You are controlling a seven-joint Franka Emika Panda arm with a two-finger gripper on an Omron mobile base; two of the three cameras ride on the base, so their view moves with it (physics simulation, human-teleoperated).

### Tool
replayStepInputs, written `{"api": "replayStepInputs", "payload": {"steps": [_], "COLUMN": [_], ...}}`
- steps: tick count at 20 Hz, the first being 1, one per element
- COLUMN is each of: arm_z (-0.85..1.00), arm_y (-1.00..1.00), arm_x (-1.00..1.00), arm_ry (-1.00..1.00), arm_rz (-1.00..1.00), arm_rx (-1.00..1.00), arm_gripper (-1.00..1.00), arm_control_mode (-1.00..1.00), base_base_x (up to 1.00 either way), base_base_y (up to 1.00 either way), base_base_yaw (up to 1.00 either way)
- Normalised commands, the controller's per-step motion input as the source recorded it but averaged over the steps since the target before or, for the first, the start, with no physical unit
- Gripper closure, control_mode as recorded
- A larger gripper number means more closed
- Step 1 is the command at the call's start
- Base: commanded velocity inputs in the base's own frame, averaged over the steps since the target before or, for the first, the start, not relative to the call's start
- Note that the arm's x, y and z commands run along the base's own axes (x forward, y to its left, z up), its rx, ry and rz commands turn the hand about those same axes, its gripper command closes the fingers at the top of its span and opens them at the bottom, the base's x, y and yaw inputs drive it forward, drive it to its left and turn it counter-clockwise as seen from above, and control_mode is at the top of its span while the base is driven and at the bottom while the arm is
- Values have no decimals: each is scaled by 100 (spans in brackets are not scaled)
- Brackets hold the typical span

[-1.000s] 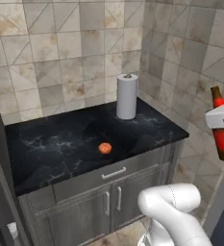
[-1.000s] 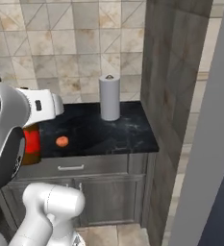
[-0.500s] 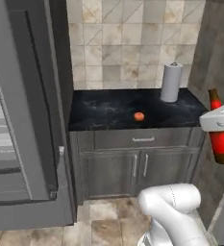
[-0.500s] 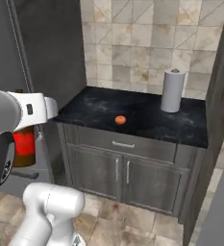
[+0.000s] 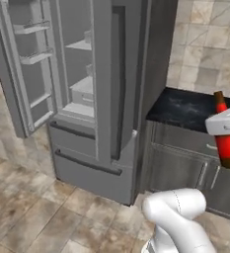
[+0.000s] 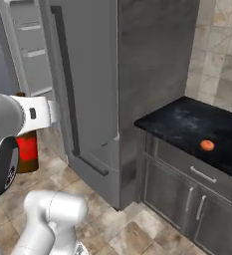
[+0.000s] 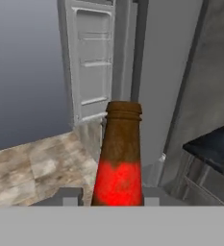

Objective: Place the beers on the top shelf of the fridge to keep them out of children's reach, and place the squash on lower shelves for easy access.

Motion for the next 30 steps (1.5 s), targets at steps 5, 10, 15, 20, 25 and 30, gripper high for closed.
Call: {"api": "replayStepInputs", "payload": {"steps": [5,10,15,20,25,30], "arm_z": [0,0,0,0,0,0], "arm_y": [0,0,0,0,0,0], "arm_x": [0,0,0,0,0,0], "arm_ry": [0,0,0,0,0,0], "arm_rz": [0,0,0,0,0,0], "arm_rx": [0,0,0,0,0,0], "arm_gripper": [100,100,100,100,100,100], "arm_control_mode": [100,100,100,100,100,100], "base_base_x": [13,36,51,49,22,23], "base_base_y": [85,100,100,65,23,28], "base_base_yaw": [44,33,27,0,-49,-72]}}
